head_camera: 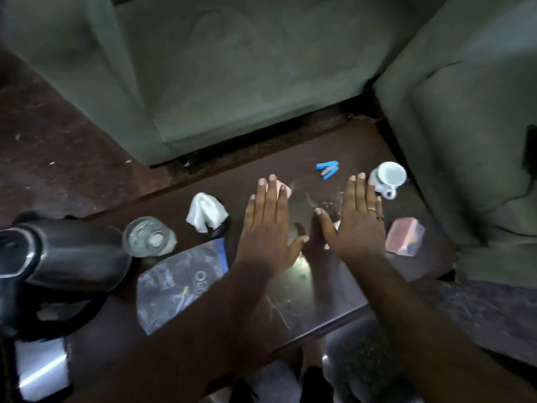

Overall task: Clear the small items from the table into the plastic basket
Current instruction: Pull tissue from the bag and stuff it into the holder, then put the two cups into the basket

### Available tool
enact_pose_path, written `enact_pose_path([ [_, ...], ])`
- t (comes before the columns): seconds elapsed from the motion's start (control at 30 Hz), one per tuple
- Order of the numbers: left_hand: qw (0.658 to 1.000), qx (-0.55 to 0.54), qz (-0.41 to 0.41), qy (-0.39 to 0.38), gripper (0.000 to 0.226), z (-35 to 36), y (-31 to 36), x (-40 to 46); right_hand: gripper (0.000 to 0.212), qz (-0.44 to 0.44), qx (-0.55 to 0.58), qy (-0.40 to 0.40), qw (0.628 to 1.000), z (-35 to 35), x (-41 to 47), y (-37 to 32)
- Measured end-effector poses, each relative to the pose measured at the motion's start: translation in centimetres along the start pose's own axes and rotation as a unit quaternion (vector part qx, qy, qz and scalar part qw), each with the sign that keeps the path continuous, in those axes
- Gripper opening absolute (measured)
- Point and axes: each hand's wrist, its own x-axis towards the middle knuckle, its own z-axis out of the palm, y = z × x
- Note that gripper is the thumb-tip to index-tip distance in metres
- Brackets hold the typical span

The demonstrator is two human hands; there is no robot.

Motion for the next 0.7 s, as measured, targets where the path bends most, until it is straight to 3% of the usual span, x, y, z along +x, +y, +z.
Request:
enact_pose_path([
  [0.17,0.999,0.007,0.038,-0.029,0.103,2.8,4.5,1.6,0.091,0.064,0.011,0.002,0.998,-0.3,-1.2,5.6],
  [0.43,0.998,-0.008,0.063,-0.028,0.098,5.9,8.3,3.2,0.091,0.086,0.040,-0.013,0.995,0.0,-1.5,9.7],
  [0.6,0.988,-0.014,0.078,-0.133,0.085,7.0,9.1,4.6,0.053,0.057,0.041,0.074,0.995,-1.0,0.1,11.2],
  [0.7,0.981,0.016,0.095,-0.168,0.087,7.3,9.7,5.7,0.051,0.033,0.033,0.059,0.997,-2.0,3.9,12.1],
])
